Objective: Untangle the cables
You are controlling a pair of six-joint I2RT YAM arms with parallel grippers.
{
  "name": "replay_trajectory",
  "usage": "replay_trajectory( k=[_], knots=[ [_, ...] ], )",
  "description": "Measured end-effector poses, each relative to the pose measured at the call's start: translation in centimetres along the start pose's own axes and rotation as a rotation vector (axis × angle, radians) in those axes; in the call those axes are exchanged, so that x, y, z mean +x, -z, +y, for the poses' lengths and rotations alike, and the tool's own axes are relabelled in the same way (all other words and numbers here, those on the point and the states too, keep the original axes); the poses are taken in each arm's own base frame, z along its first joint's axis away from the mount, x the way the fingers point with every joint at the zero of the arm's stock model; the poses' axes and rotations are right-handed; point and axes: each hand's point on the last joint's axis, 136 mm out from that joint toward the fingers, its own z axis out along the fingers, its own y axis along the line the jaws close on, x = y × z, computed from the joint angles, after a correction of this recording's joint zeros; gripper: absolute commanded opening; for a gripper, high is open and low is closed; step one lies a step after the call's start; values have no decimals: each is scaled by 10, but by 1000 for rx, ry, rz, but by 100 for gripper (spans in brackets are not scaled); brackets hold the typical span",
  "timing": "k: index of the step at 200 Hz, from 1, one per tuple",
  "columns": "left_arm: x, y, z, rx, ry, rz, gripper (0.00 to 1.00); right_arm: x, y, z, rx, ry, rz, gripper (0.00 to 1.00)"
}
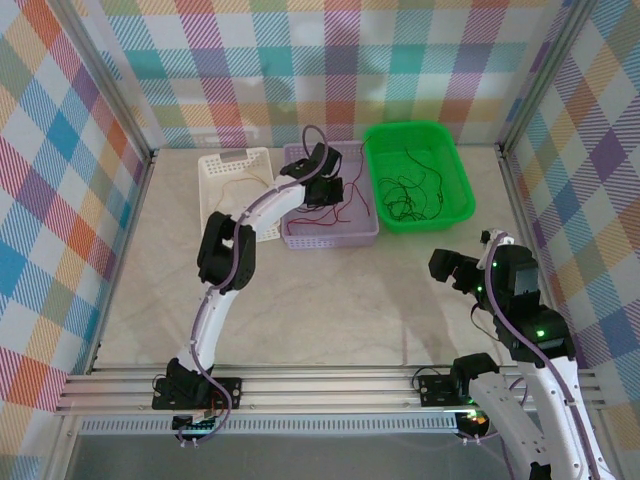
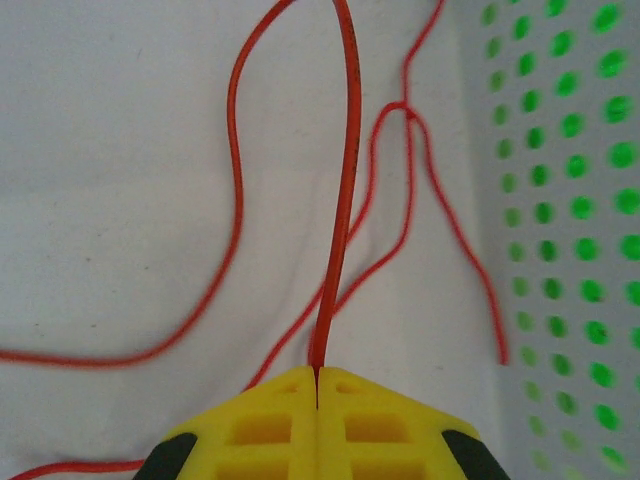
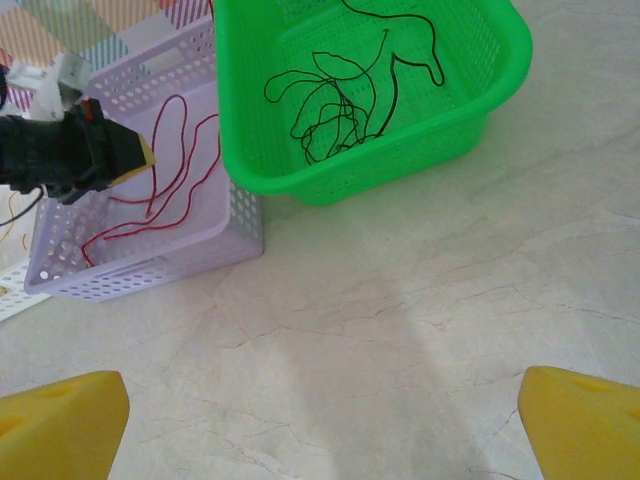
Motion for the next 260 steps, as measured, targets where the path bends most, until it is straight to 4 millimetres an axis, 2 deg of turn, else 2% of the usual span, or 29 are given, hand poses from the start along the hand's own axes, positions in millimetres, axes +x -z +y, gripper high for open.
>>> replay_trajectory(
  k=[34,47,99,128,142,155,170,199,215,240,260],
  knots=[
    [9,-17,10,-43,-1,29,0,2,-1,-1,2,0,5,100],
    [11,-20,12,-52,-1,34,5,3,-2,-1,4,1,9,100],
    [6,-15,10,-56,-9,29,40,5,-3,-1,1,3,16,100],
    [-3,-4,5,-45,-10,10,62,6,-5,-1,-1,4,26,100],
    [-8,6,3,-41,-16,-4,69,7,-6,-1,1,4,31,100],
    [-16,21,-2,-29,-26,-27,77,7,-8,-1,4,4,37,100],
    [-27,49,-7,-16,-54,-84,82,8,-9,-1,8,4,44,100],
    [-33,126,-6,13,-88,-200,92,9,-14,-2,8,15,41,100],
    [-27,169,1,37,-77,-271,100,13,-21,-5,12,31,28,100],
    [-11,237,20,60,-58,-394,100,21,-38,-14,21,62,-18,100],
    [2,280,41,43,-41,-479,100,19,-52,-23,41,103,-104,100]
  ],
)
